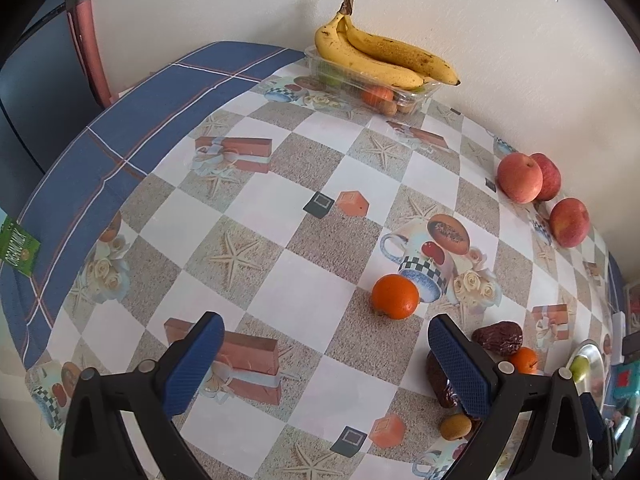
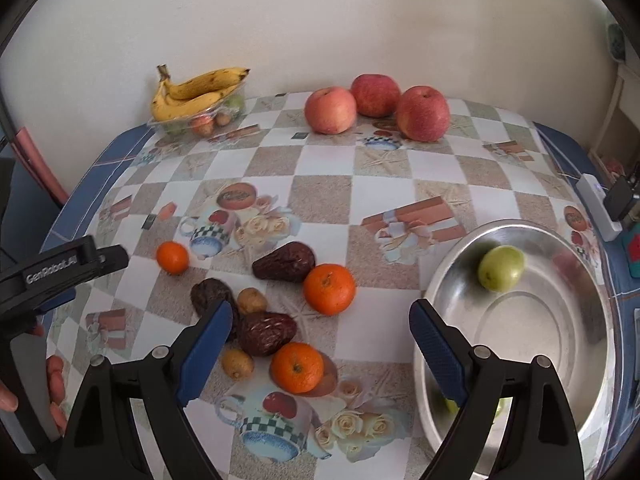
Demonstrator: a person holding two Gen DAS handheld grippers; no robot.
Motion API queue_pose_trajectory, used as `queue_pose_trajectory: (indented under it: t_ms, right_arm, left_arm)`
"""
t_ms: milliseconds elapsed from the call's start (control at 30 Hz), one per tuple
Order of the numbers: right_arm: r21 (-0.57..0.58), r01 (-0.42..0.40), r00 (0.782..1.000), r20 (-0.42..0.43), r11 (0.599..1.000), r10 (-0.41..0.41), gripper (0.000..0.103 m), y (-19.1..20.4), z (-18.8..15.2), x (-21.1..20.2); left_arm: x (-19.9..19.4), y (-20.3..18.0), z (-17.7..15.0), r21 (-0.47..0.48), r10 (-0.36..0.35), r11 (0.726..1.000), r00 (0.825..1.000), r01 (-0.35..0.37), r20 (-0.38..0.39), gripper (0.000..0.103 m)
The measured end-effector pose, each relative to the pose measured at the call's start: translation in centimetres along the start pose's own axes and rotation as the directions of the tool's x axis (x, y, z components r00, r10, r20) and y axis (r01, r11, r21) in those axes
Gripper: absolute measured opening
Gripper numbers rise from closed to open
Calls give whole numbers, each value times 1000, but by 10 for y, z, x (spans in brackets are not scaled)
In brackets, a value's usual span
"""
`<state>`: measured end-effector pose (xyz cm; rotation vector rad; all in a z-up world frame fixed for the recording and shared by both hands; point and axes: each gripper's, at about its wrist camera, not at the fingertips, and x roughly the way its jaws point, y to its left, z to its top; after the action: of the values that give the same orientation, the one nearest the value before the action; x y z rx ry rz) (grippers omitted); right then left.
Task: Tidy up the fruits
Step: 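Move the right gripper back to the orange beside the dates, then close the right gripper on the orange and lift it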
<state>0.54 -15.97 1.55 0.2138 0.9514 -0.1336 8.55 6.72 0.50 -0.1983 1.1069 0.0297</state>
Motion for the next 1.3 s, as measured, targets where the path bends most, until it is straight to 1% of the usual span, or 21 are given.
queue_pose_trajectory:
  t_ms: [100,200,333,467,567,633,733,767,800,900,967,1000,1067,1133,1167,1233,1267,1300]
  right_arm:
    - [38,3,1000,23,999,-4,91,-8,4,-1]
    - [87,-36,999,25,996,33,91,-15,8,2]
    - [141,-50,999,18,989,48,91,-22,14,9]
    - [134,-35,999,-13,990,38,90,-20,15,20]
    - [115,-20,999,-34,993,24,90,-17,17,29]
    - [108,-20,998,-51,994,25,86,-15,18,36]
    - [94,-14,997,-80,995,22,82,-12,17,46]
    - [88,-11,996,-89,996,19,78,-11,17,49]
    - [83,-8,995,-100,996,16,74,-11,17,53]
    - [76,4,992,-127,997,5,73,-10,14,61]
    - [69,12,989,-148,998,-1,72,-10,12,67]
    - [67,12,988,-157,998,-1,69,-10,11,69]
    - [61,15,985,-170,998,-4,61,-10,9,73]
    - [58,18,984,-177,998,-8,61,-11,8,75]
    - [58,17,984,-178,998,-7,60,-11,8,76]
    - [57,18,985,-172,998,-8,56,-11,8,75]
    - [56,16,986,-169,998,-6,52,-11,8,74]
    - [55,14,986,-168,998,-5,51,-11,8,74]
  left_arm:
    - [3,-1,4,2,-19,1000,1000,19,-1,103]
    - [4,-4,7,17,-34,999,999,34,12,103]
    - [13,-14,11,50,-64,997,998,64,9,103]
    - [24,-22,14,71,-63,996,998,63,5,103]
    - [33,-27,15,87,-82,993,997,82,-6,103]
    - [40,-29,14,87,-92,992,995,94,-28,103]
    - [55,-32,12,98,-105,989,991,114,-86,103]
    - [58,-34,11,99,-112,988,989,121,-93,103]
    - [61,-35,10,101,-117,987,988,127,-97,103]
    - [64,-38,10,104,-136,984,987,144,-86,103]
    - [66,-37,11,89,-153,983,984,161,-91,103]
    - [67,-37,11,80,-157,983,983,164,-97,103]
    - [69,-36,11,74,-152,984,983,160,-105,103]
    - [70,-33,12,74,-137,987,985,145,-104,102]
    - [70,-33,12,76,-130,988,986,138,-100,101]
    - [69,-32,13,78,-128,988,987,135,-95,95]
    - [68,-32,13,78,-130,987,987,137,-95,90]
    - [68,-33,13,78,-130,987,987,138,-97,88]
